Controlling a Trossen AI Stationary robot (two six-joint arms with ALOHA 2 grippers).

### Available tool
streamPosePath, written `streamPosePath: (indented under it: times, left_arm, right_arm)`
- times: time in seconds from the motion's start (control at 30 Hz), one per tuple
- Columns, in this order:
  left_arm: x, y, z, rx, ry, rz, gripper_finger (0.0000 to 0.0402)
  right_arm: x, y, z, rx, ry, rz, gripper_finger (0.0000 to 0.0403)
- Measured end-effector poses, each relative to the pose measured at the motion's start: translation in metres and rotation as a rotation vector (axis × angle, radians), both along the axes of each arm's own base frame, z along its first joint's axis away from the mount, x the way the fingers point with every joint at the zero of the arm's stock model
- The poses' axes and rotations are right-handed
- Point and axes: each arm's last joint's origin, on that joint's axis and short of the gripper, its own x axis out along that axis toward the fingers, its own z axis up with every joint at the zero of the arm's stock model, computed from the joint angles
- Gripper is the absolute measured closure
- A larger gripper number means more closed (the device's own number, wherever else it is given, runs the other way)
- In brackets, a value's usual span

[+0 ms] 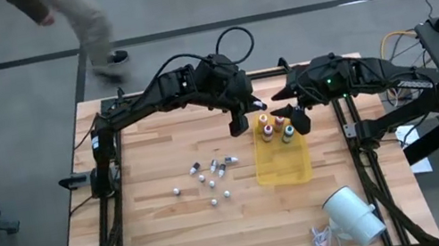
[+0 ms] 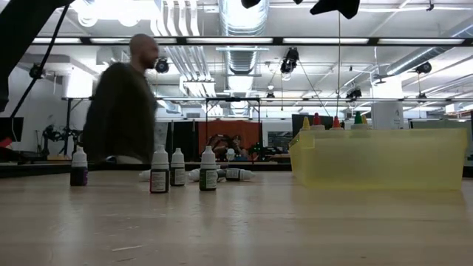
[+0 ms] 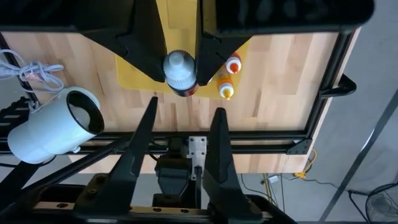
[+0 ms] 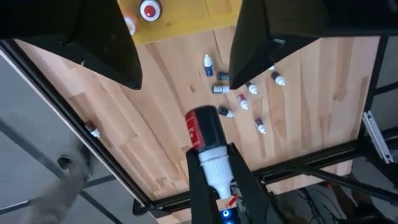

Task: Pick & Place food coloring
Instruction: Put the top small red food coloring bottle into the yellow bin

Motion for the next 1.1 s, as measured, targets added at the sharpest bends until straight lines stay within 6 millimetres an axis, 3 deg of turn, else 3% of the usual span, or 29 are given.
streamPosePath:
  times: [0.17, 0.37, 0.7, 1.1]
  left_arm:
    - [0.0, 0.0, 0.0, -0.001, 0.0, -0.001, 0.0362]
    - [0.0, 0.0, 0.0, -0.001, 0.0, -0.001, 0.0362]
    - [0.0, -0.001, 0.0, -0.013, -0.002, -0.023, 0.0362]
    - [0.0, 0.0, 0.0, -0.014, 0.001, -0.022, 0.0362]
  right_arm:
    - [0.001, 0.0, 0.001, -0.008, -0.013, -0.005, 0.0137]
    - [0.004, -0.001, 0.001, -0.005, -0.023, -0.007, 0.0123]
    - [0.019, -0.003, -0.008, -0.002, 0.018, 0.002, 0.0122]
    - [0.021, -0.003, 0.001, -0.026, -0.026, 0.013, 0.0148]
